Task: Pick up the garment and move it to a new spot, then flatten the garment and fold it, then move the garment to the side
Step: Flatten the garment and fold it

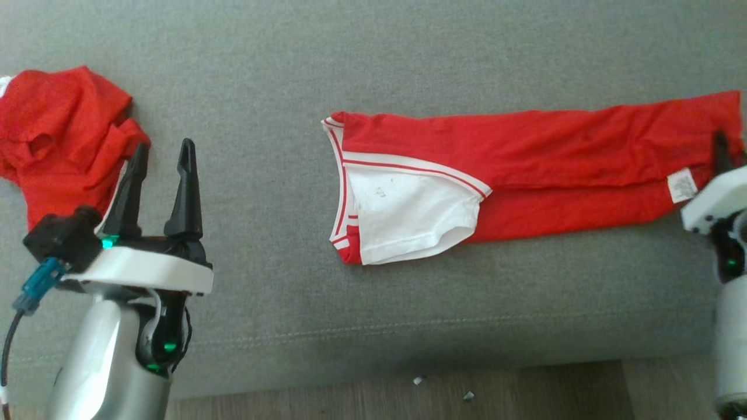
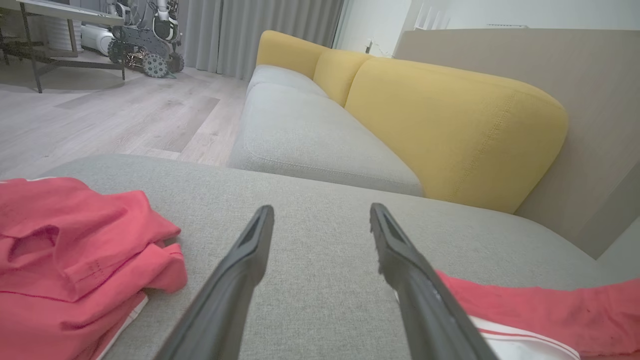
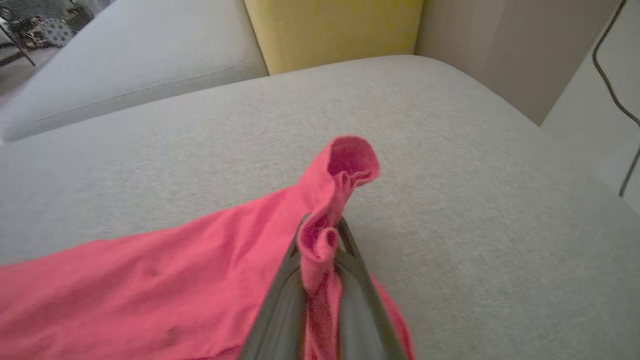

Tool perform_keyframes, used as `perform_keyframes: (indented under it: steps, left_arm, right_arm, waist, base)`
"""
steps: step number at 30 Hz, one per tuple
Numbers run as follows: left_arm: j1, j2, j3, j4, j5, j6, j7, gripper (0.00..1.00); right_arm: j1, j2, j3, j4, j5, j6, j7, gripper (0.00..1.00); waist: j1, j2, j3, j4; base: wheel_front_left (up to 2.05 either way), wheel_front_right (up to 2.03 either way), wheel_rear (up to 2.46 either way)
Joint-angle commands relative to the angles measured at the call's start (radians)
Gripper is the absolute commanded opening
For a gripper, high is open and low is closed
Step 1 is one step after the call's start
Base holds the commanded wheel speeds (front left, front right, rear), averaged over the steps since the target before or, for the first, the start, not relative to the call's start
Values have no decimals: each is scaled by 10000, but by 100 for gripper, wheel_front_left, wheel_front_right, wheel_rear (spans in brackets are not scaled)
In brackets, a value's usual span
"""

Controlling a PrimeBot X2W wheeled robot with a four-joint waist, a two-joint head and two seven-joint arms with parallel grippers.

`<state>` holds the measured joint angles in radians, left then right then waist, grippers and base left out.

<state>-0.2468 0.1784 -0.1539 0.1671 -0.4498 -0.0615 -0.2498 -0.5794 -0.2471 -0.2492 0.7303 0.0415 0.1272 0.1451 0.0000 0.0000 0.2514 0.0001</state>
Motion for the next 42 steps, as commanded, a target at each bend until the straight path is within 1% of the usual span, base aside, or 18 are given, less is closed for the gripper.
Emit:
perform_keyframes:
  steps: [1,7,14,21,23,25,30,36,37,42]
  left_arm:
    - [-151,170,299,-276,50,-17,-120,100]
    - [-41,52,283,-191,-15,-37,-120,100]
    - [221,-102,433,-138,-92,-67,-120,100]
    - [328,-208,576,-185,-103,-112,-120,100]
    - [343,-230,635,-208,-102,-141,-120,100]
    - [334,-269,654,-209,-99,-162,-120,100]
    - [204,-403,563,-156,-35,-252,-120,100]
    - [161,-563,484,60,40,-357,-120,100]
    - [161,-563,484,60,40,-357,-120,100]
    - [108,-701,294,229,125,-436,-120,100]
  right_arm:
    - [-276,-28,284,-474,71,35,21,0]
    - [-94,492,1229,-1621,853,35,709,0]
    - [339,1035,2443,-3531,1736,35,1804,0]
    - [889,1728,3337,-5081,2646,35,2715,0]
    - [1068,1900,3831,-5374,3096,35,2952,0]
    - [1095,1945,4280,-5424,3242,35,2974,0]
    - [971,1964,5435,-5069,4409,35,2607,0]
    - [795,1966,6511,-3865,5593,35,1753,0]
    - [795,1966,6511,-3865,5593,35,1753,0]
    - [427,1967,7052,-2534,6198,35,656,0]
  waist:
    - [0,0,-88,-27]
    - [0,0,-502,-134]
    - [0,0,-934,-215]
    - [0,0,-1069,-183]
    - [0,0,-1010,-176]
    - [0,0,-924,-143]
    - [0,0,-643,72]
    - [0,0,-497,425]
    - [0,0,-497,425]
    - [0,0,-427,748]
  base:
    - [0,0,0]
    - [0,0,0]
    - [0,0,0]
    - [0,0,0]
    - [0,0,0]
    - [0,0,0]
    - [0,0,0]
    - [0,0,0]
    - [0,0,0]
    - [0,0,0]
